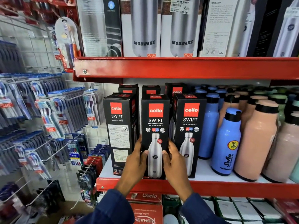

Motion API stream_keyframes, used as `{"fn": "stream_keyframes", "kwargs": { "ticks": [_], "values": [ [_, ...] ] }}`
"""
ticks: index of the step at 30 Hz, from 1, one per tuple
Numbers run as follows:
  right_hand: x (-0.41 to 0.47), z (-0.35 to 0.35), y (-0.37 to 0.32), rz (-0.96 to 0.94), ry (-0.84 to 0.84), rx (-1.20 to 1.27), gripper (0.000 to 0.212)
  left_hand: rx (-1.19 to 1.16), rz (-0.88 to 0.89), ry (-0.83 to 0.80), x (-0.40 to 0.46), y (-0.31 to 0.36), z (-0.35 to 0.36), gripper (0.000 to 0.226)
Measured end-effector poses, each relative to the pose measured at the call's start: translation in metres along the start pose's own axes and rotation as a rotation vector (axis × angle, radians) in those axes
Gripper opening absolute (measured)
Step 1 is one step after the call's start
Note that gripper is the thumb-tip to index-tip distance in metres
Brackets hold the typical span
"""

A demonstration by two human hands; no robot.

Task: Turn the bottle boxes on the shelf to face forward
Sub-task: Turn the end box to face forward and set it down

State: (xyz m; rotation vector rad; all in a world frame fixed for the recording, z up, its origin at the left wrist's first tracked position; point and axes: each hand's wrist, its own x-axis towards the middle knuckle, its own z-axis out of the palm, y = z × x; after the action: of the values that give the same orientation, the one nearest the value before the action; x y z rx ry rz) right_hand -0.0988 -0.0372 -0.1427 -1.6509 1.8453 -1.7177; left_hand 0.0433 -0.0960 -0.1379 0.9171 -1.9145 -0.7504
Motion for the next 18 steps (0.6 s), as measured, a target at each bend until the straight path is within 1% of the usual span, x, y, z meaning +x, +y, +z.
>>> {"fn": "stream_keyframes", "kwargs": {
  "ticks": [5,8,10,11,12,13,14,16,17,18],
  "values": [
    [-0.01,-0.006,-0.003,0.025,0.057,0.032,0.047,0.062,0.009,0.006,-0.009,-0.004,-0.004,0.059],
    [-0.023,-0.013,-0.011,0.022,0.165,0.089,0.042,0.052,0.027,0.036,-0.023,-0.001,-0.014,0.052],
    [-0.036,-0.015,-0.018,-0.005,0.293,0.12,0.038,0.03,0.028,0.127,-0.039,0.006,-0.023,0.039],
    [-0.042,-0.014,-0.022,-0.028,0.336,0.123,0.037,0.049,0.049,0.212,-0.046,0.012,-0.028,0.029],
    [-0.048,-0.011,-0.028,-0.051,0.344,0.128,0.038,0.072,0.078,0.31,-0.052,0.015,-0.033,0.021],
    [-0.052,-0.006,-0.033,-0.07,0.308,0.141,0.039,0.08,0.108,0.41,-0.055,0.019,-0.038,0.016],
    [-0.056,0.001,-0.04,-0.082,0.228,0.156,0.039,0.08,0.121,0.504,-0.055,0.018,-0.042,0.012],
    [-0.058,0.016,-0.054,-0.113,0.016,0.141,0.041,0.052,0.086,0.632,-0.048,0.014,-0.05,0.011],
    [-0.058,0.025,-0.061,-0.128,-0.08,0.123,0.045,0.026,0.042,0.641,-0.043,0.01,-0.054,0.019],
    [-0.057,0.034,-0.066,-0.129,-0.157,0.106,0.049,-0.003,-0.008,0.615,-0.037,0.006,-0.057,0.031]
  ]
}}
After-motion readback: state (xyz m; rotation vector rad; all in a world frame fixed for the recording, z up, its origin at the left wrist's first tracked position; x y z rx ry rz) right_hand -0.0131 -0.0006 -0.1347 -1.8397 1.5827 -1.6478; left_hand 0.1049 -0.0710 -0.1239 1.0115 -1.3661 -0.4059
